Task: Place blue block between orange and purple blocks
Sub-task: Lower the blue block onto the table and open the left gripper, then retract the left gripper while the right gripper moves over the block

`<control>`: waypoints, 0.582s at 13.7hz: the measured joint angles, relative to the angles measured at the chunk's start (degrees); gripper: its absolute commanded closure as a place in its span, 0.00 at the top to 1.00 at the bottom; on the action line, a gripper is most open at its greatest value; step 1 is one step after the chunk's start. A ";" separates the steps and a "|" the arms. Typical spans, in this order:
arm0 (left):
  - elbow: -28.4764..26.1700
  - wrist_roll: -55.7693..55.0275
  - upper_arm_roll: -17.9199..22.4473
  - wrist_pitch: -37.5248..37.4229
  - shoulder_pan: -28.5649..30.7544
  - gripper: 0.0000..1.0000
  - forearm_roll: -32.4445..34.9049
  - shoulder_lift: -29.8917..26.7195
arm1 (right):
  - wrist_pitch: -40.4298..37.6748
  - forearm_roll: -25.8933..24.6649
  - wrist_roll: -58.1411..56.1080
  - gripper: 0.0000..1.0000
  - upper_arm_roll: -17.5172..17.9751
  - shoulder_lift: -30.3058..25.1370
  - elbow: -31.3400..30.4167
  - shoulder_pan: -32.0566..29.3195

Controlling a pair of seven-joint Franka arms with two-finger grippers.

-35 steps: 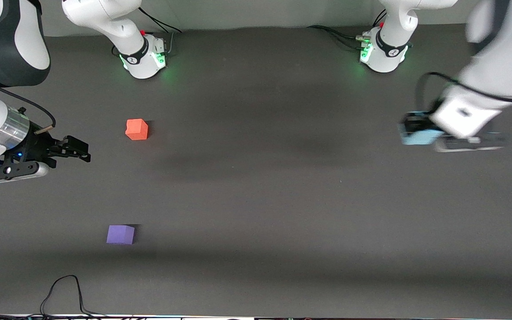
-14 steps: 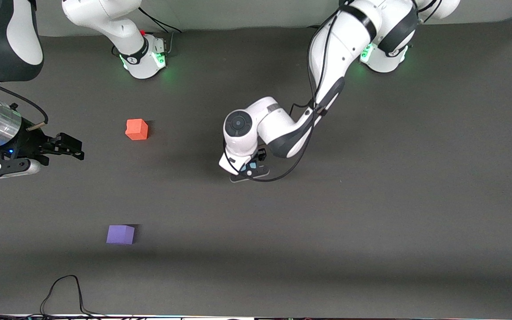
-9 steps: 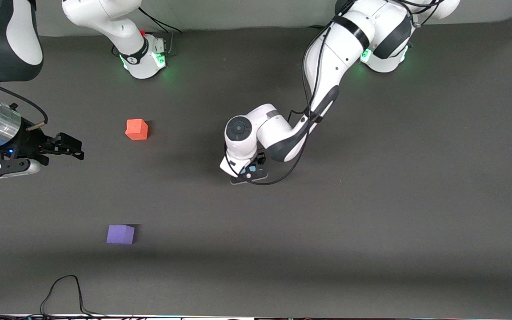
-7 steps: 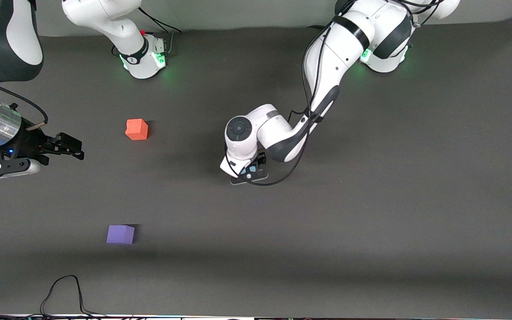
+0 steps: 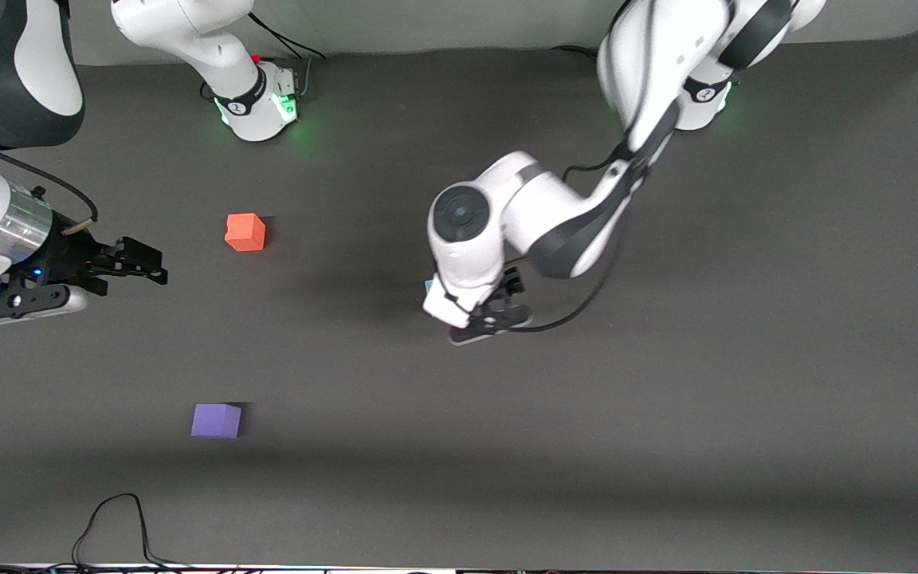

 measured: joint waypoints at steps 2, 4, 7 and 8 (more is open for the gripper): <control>-3.68 6.55 0.11 -3.19 5.13 1.00 -1.42 -7.27 | 0.92 1.31 0.73 1.00 0.08 0.84 -0.13 2.17; -6.71 15.47 0.21 -7.74 11.79 1.00 -2.82 -13.20 | 2.16 1.59 3.85 1.00 0.25 2.41 -0.52 5.02; -8.66 28.26 0.21 -13.17 21.39 1.00 -3.77 -19.55 | 7.55 1.95 10.23 1.00 0.47 5.84 -2.17 10.58; -9.06 31.90 0.22 -14.55 24.06 1.00 -3.95 -21.16 | 10.15 2.45 13.05 1.00 0.52 7.03 -3.10 12.74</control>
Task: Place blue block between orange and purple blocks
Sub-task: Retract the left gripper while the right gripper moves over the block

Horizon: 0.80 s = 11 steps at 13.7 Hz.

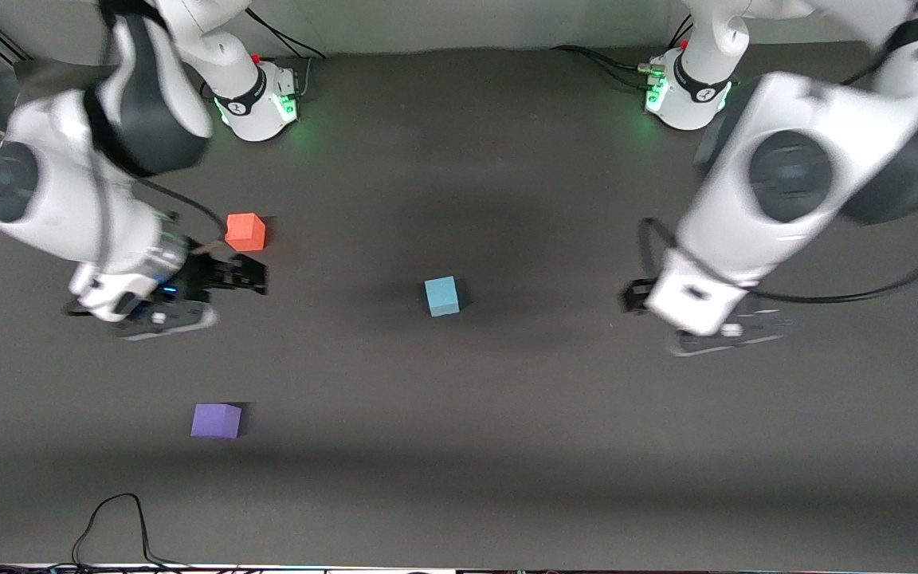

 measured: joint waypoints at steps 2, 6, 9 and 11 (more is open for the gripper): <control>-0.68 5.37 0.10 -1.91 3.90 1.00 -0.94 -2.26 | 4.04 1.70 5.13 1.00 0.13 2.55 -1.26 4.10; -8.67 14.11 5.98 -0.60 4.90 1.00 -1.52 -8.40 | 12.77 2.35 12.68 1.00 0.22 9.75 -1.81 14.31; -17.83 18.81 13.42 2.99 3.08 1.00 -3.02 -14.57 | 16.50 2.34 17.04 1.00 0.18 13.70 -1.75 19.17; -19.93 20.68 16.57 3.58 1.52 1.00 -3.15 -16.45 | 16.67 2.35 17.78 1.00 0.07 14.57 -1.75 19.50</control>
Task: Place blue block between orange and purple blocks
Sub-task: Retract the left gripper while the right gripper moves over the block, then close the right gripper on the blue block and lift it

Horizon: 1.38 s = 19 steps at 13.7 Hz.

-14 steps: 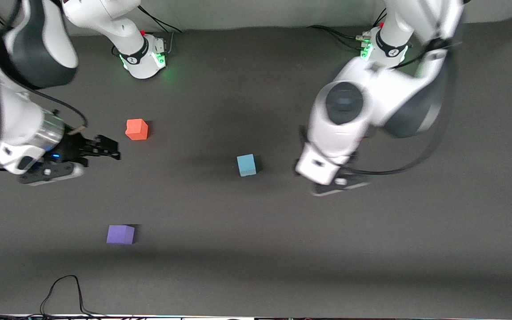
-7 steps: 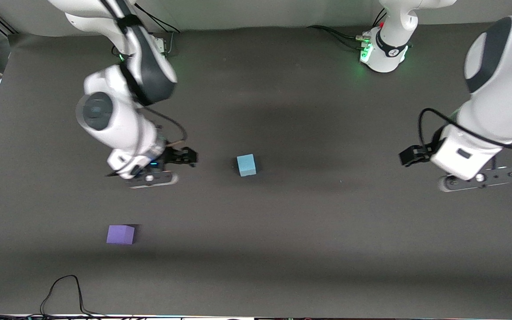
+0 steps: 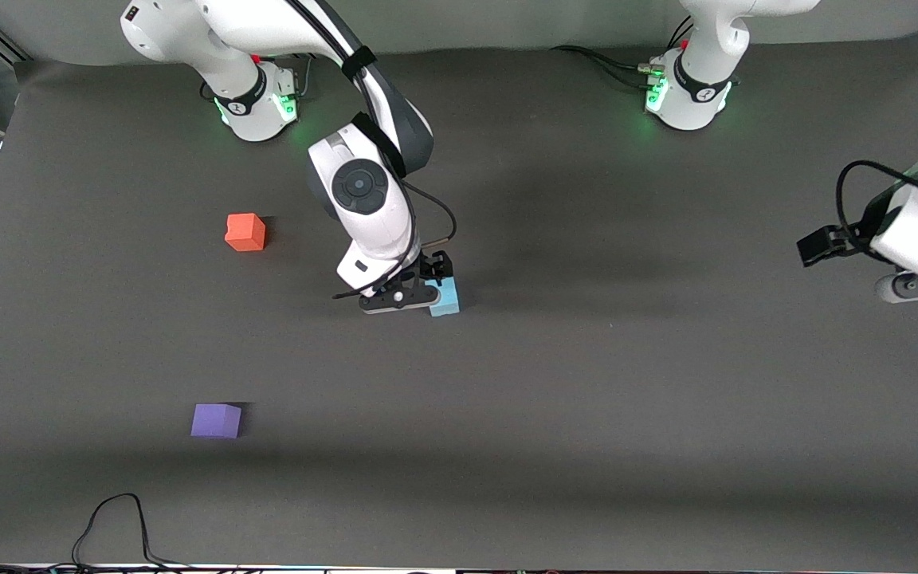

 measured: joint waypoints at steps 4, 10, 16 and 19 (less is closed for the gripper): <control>-0.66 2.23 1.71 -0.63 -0.37 1.00 -0.11 -0.62 | 0.85 0.04 1.34 1.00 -0.27 1.61 -0.05 0.07; -0.69 2.32 2.12 -2.09 -0.37 1.00 -0.25 -0.84 | 5.21 0.05 3.16 1.00 -0.03 6.26 -0.01 3.39; -0.99 2.33 2.82 -1.88 1.05 1.00 0.38 -0.70 | 6.93 0.05 3.19 1.00 -0.04 8.93 0.02 4.68; -0.98 2.51 2.85 -1.83 1.97 1.00 0.65 -0.70 | 8.13 0.05 3.19 1.00 -0.06 9.86 0.03 4.68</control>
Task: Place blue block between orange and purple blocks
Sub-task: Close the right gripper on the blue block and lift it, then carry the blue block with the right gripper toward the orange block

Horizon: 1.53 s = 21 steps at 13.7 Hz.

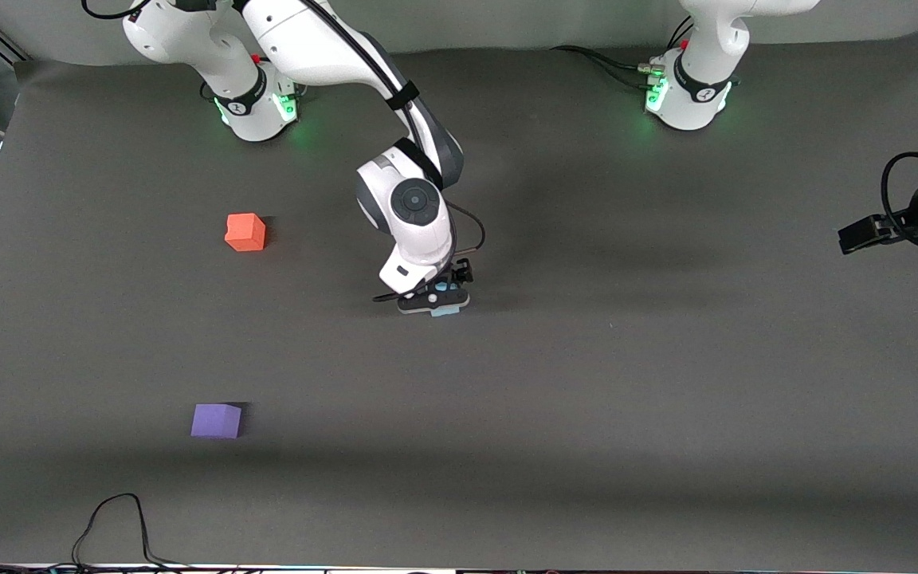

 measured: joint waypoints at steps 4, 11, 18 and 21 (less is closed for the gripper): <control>0.11 1.16 0.00 0.39 0.34 1.00 -0.01 -0.09 | 2.62 0.01 0.00 0.96 0.05 1.47 -0.04 0.00; -0.03 2.16 0.23 0.28 3.25 1.00 -2.36 -1.77 | 4.47 0.36 0.02 0.15 0.62 3.33 0.02 0.06; -0.14 2.18 -1.39 2.49 2.81 1.00 -2.85 -2.76 | 0.25 0.40 0.05 0.15 -2.93 1.08 4.48 -0.11; 0.97 2.17 -2.04 3.67 2.52 1.00 -2.86 -1.88 | -11.39 0.40 -0.03 0.15 -10.12 -2.83 10.39 -0.24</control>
